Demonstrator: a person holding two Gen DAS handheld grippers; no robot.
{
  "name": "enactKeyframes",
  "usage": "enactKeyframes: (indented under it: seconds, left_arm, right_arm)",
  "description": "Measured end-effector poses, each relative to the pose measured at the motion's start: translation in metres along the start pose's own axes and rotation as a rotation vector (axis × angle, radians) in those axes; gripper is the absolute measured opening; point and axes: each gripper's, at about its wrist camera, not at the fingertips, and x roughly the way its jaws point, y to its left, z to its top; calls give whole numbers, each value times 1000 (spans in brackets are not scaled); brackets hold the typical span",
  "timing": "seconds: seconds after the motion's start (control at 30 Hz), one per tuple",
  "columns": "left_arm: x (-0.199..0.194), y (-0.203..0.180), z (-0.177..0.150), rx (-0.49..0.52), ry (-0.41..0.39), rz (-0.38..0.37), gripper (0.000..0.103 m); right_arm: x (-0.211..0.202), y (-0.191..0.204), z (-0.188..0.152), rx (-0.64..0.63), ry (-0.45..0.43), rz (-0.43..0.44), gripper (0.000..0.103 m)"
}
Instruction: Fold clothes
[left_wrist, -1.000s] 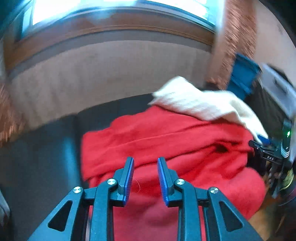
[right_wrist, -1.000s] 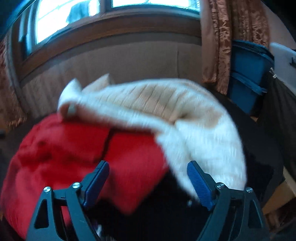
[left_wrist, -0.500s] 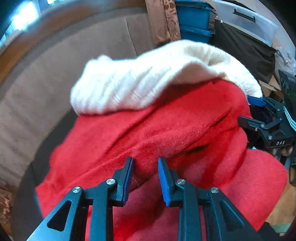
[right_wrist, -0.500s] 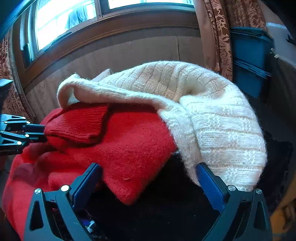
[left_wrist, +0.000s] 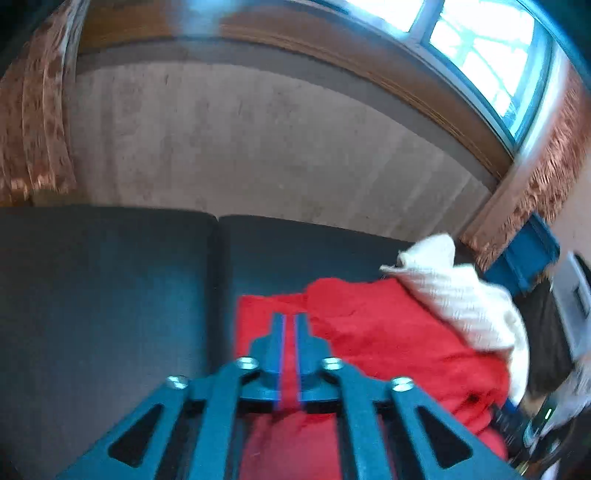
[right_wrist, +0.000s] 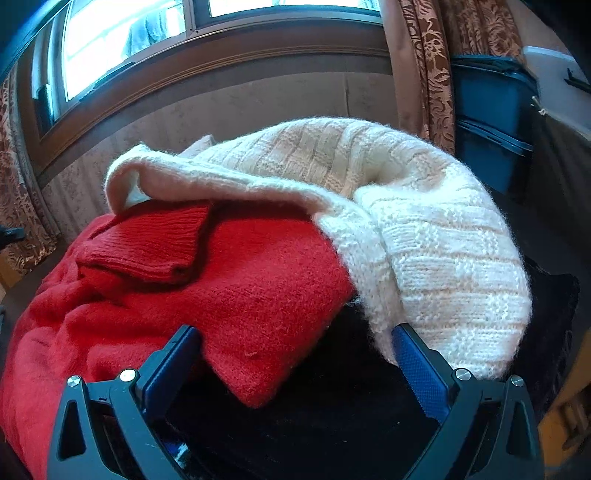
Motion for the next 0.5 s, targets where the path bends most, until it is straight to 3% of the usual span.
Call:
enactKeyframes:
  seconds: [0.13, 0.3, 0.5]
  left_arm:
    - [7, -61, -24, 249, 47, -73, 29]
    - [33, -162, -58, 592, 149, -181, 35]
    - [74, -233, -71, 763, 220, -238, 42]
  right_arm:
    - [3, 5, -2, 6, -11, -42, 103]
    - [3, 5, -3, 10, -16, -46, 103]
    - [3, -4, -8, 20, -47, 0, 103]
